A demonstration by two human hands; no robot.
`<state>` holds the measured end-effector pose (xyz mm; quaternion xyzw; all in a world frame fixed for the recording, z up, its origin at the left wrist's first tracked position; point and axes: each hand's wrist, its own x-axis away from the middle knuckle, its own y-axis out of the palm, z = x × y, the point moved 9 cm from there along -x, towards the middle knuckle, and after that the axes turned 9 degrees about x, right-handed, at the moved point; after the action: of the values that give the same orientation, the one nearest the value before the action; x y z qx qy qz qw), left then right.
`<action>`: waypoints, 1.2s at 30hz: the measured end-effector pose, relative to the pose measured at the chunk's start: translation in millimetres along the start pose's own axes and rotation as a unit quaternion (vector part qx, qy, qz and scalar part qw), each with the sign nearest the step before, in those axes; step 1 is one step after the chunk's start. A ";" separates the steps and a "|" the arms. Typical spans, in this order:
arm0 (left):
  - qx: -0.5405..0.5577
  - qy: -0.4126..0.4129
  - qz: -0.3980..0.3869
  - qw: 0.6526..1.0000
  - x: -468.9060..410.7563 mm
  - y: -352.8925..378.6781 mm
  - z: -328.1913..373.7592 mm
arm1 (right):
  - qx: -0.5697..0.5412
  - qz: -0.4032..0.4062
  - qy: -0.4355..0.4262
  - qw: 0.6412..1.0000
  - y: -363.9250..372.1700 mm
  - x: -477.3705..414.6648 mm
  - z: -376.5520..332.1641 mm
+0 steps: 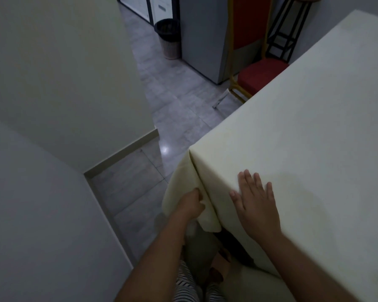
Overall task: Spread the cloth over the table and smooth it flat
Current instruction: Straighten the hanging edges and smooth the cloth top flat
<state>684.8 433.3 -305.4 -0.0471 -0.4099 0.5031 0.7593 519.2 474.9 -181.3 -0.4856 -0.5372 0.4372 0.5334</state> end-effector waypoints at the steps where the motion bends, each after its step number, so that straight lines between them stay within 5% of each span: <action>1: -0.017 -0.008 0.038 0.999 3.2 -13.7 -2.6 | -0.016 -0.003 0.005 1.000 -0.9 -1.1 0.4; 5: 0.074 0.007 0.237 0.969 18.5 -86.7 10.2 | -0.091 0.000 0.035 0.995 -6.3 -6.3 0.4; 8: 0.087 0.038 0.175 0.980 9.1 -92.6 41.7 | -0.115 0.006 0.053 0.992 -12.7 -10.8 -0.9; 15: -0.081 0.071 0.039 0.993 19.6 -79.0 67.1 | -0.132 -0.003 0.080 0.988 -27.1 -23.2 -6.3; 23: -0.193 0.122 0.136 0.964 17.6 -175.4 98.1 | -0.149 0.008 0.096 0.984 -30.0 -48.9 -30.5; 28: -0.187 0.244 0.098 0.946 -14.5 -171.3 159.1 | -0.154 0.025 0.159 0.975 -29.6 -74.3 -35.1; 36: -0.373 0.454 -0.090 0.804 -50.9 -94.7 214.1 | -0.140 0.016 0.327 0.934 -16.2 -98.2 -29.8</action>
<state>602.0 273.1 -147.6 -0.5126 -0.1768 0.1625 0.8244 544.1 374.0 -178.4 -0.6798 -0.3807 0.1832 0.5995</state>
